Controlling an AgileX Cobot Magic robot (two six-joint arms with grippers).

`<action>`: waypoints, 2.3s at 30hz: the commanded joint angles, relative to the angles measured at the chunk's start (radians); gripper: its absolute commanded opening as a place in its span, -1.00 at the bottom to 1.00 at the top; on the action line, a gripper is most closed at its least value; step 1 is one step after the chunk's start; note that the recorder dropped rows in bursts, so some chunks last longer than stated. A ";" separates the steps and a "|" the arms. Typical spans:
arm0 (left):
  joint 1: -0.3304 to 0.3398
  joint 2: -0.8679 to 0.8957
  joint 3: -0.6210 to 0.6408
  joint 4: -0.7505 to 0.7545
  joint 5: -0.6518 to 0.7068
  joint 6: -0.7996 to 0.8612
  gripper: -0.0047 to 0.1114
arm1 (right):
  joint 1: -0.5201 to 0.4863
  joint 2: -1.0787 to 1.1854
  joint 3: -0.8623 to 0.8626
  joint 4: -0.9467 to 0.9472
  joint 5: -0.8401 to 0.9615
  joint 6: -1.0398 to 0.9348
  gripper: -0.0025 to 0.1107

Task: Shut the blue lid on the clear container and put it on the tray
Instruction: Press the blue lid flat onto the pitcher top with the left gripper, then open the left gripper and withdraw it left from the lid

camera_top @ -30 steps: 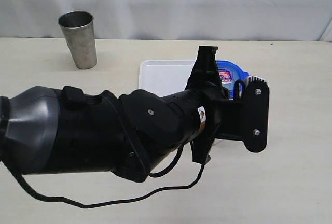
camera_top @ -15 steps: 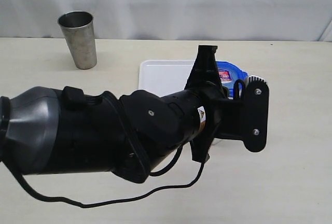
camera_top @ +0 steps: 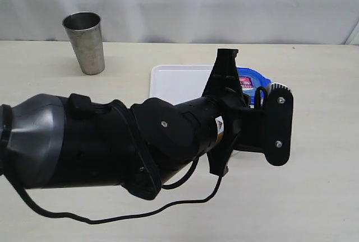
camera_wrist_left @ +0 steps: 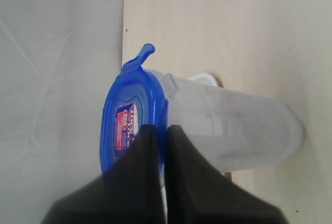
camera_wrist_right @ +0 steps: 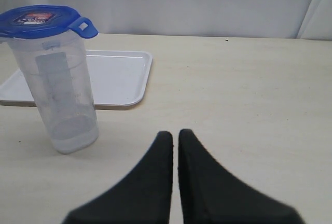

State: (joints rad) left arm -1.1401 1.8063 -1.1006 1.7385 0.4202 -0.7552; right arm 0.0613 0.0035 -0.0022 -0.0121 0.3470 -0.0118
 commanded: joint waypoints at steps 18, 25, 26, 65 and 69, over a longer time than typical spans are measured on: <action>0.001 0.000 0.000 0.004 -0.010 -0.034 -0.92 | -0.004 -0.004 0.002 -0.001 -0.001 0.002 -0.88; -0.001 0.000 0.000 0.004 -0.010 -0.034 -0.71 | -0.004 -0.004 0.002 -0.001 -0.001 0.002 -0.88; -0.001 0.000 0.000 0.004 -0.008 -0.034 -0.64 | -0.004 -0.004 0.002 -0.001 -0.001 0.002 -0.88; -0.070 -0.201 0.110 -0.253 0.180 -0.020 -0.12 | -0.004 -0.004 0.002 -0.001 -0.001 0.002 -0.88; -0.030 -0.276 0.194 -0.164 0.156 -0.100 -0.71 | -0.004 -0.004 0.002 -0.001 -0.001 0.002 -0.88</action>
State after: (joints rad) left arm -1.2003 1.5837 -0.9527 1.5161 0.5851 -0.7851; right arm 0.0613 0.0035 -0.0022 -0.0121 0.3470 -0.0118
